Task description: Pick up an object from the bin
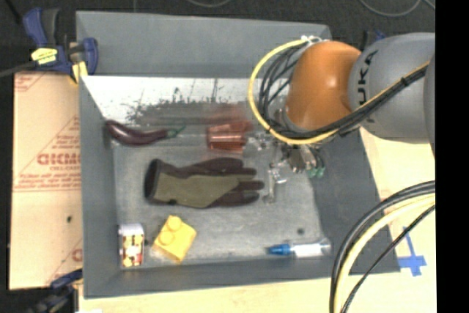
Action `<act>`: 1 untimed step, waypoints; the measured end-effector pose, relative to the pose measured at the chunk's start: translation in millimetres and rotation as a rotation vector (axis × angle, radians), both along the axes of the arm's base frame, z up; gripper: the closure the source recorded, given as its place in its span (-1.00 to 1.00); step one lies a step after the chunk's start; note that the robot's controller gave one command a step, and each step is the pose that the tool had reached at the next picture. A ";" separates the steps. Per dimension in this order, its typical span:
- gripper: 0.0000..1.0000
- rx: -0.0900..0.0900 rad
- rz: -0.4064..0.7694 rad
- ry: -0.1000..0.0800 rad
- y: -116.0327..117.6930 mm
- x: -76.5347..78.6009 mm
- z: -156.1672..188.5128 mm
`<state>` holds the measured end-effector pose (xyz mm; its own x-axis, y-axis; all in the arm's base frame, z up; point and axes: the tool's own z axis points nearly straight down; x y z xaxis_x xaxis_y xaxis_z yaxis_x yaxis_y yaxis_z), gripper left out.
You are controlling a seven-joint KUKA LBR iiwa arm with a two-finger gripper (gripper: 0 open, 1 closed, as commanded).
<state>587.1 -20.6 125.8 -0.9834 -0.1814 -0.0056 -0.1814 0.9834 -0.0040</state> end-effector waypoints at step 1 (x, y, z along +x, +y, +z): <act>-1.00 -0.001 0.028 -0.004 13.9 -7.1 -25.2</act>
Offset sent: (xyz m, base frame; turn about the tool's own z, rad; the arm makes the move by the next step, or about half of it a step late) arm -0.0099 0.0682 -0.0558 0.0084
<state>580.0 -6.8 100.5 -0.9779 -0.2090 -0.0093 -0.2090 0.9779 -0.0056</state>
